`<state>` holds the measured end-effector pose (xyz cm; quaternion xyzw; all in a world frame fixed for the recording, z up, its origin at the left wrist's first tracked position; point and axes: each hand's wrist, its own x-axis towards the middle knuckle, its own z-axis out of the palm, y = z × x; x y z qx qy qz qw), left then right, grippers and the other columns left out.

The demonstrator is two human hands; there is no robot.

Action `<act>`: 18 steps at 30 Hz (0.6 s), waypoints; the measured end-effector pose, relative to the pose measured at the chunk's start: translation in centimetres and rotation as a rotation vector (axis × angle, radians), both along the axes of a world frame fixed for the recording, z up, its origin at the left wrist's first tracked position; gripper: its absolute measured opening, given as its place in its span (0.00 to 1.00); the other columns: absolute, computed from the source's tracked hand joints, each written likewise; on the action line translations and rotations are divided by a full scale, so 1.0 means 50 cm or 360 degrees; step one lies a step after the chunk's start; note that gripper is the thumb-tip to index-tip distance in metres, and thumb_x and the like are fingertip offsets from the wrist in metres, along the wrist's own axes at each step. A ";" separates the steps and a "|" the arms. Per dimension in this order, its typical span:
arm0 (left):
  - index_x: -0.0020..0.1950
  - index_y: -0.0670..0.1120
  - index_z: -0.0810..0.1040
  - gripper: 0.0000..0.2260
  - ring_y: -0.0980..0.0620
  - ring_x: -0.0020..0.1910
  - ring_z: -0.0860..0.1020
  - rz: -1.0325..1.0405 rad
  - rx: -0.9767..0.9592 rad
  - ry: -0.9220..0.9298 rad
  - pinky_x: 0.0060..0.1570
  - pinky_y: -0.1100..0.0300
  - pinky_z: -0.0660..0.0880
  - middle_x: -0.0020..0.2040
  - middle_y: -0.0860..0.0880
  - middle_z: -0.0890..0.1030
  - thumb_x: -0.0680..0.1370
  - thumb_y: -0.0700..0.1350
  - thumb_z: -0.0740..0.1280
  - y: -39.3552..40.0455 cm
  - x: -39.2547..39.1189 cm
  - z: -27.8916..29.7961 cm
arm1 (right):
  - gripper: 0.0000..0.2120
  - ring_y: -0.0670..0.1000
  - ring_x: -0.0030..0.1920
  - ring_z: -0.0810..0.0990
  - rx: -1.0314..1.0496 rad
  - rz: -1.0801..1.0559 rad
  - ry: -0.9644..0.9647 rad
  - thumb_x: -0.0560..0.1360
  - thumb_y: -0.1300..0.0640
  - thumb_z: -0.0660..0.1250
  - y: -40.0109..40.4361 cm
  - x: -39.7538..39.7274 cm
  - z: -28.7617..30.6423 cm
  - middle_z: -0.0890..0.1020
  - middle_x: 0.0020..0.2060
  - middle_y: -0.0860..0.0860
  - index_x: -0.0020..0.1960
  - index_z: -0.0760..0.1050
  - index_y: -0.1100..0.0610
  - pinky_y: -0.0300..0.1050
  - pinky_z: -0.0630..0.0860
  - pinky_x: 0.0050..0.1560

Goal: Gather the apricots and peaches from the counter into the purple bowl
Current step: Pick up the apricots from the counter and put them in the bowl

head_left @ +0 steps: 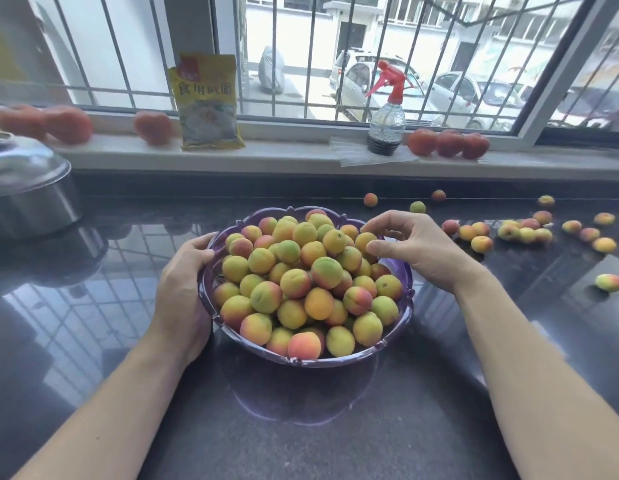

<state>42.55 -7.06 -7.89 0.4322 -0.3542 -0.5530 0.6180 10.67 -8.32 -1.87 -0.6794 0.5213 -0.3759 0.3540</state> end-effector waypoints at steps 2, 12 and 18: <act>0.62 0.44 0.83 0.14 0.39 0.58 0.85 0.0001 0.0004 -0.0002 0.65 0.38 0.79 0.59 0.38 0.86 0.83 0.41 0.60 0.000 -0.001 0.001 | 0.09 0.48 0.57 0.82 -0.0037 -0.0059 0.0037 0.74 0.58 0.76 -0.001 0.007 0.001 0.86 0.51 0.48 0.54 0.83 0.53 0.56 0.77 0.65; 0.63 0.43 0.83 0.15 0.36 0.61 0.84 0.0016 0.0006 0.0054 0.69 0.32 0.75 0.61 0.36 0.85 0.82 0.42 0.61 0.001 0.000 0.004 | 0.08 0.48 0.59 0.81 -0.0094 -0.0131 0.0094 0.74 0.59 0.76 -0.015 0.012 -0.005 0.83 0.52 0.45 0.52 0.85 0.52 0.57 0.76 0.66; 0.66 0.40 0.81 0.16 0.32 0.65 0.81 0.0027 -0.0002 0.0048 0.70 0.30 0.74 0.61 0.36 0.85 0.82 0.41 0.61 0.003 -0.001 0.002 | 0.10 0.50 0.59 0.82 -0.0024 -0.0110 0.0072 0.74 0.59 0.76 -0.018 0.003 -0.009 0.86 0.51 0.48 0.53 0.85 0.49 0.55 0.79 0.62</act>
